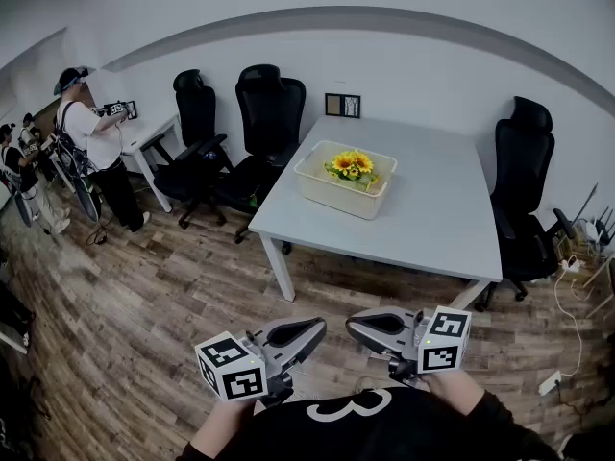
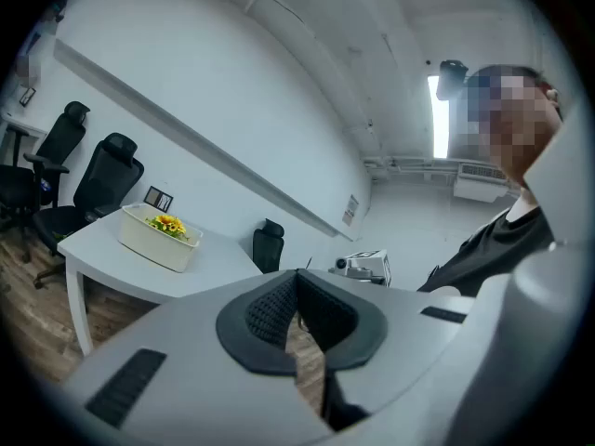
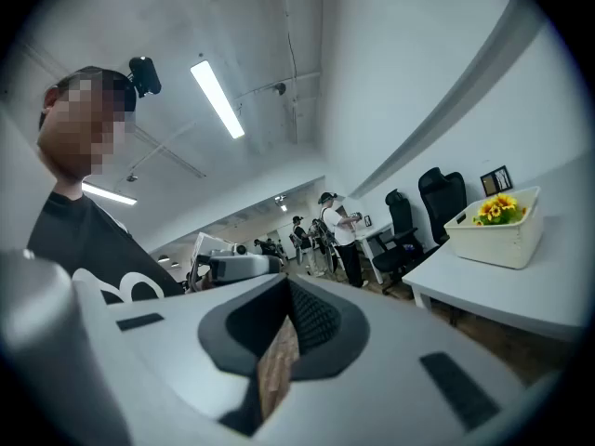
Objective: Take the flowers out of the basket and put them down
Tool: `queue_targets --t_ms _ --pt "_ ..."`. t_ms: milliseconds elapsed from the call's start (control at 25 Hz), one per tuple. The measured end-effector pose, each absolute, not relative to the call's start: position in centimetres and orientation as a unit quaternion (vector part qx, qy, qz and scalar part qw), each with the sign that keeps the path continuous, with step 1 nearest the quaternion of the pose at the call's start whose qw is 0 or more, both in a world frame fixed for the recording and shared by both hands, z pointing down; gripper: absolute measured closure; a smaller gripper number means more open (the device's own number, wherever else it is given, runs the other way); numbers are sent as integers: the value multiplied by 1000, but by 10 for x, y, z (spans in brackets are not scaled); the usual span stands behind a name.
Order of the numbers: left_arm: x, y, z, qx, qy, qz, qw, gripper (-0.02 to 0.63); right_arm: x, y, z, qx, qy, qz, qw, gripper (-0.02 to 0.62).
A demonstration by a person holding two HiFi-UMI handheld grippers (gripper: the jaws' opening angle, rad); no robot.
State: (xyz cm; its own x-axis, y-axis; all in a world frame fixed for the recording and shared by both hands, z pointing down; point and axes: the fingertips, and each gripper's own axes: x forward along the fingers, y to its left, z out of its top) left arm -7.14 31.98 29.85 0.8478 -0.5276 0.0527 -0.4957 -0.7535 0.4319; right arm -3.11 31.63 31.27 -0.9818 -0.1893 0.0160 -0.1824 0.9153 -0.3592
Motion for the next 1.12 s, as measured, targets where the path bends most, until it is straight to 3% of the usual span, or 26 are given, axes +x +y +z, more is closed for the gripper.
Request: queue_targets --t_ms 720,1120 --pt "-24 255 317 935 -261 -21 239 594 7 254 328 -92 974 -208 23 588" --pt "37 198 315 941 -251 -4 227 594 71 199 320 -102 974 -200 39 588"
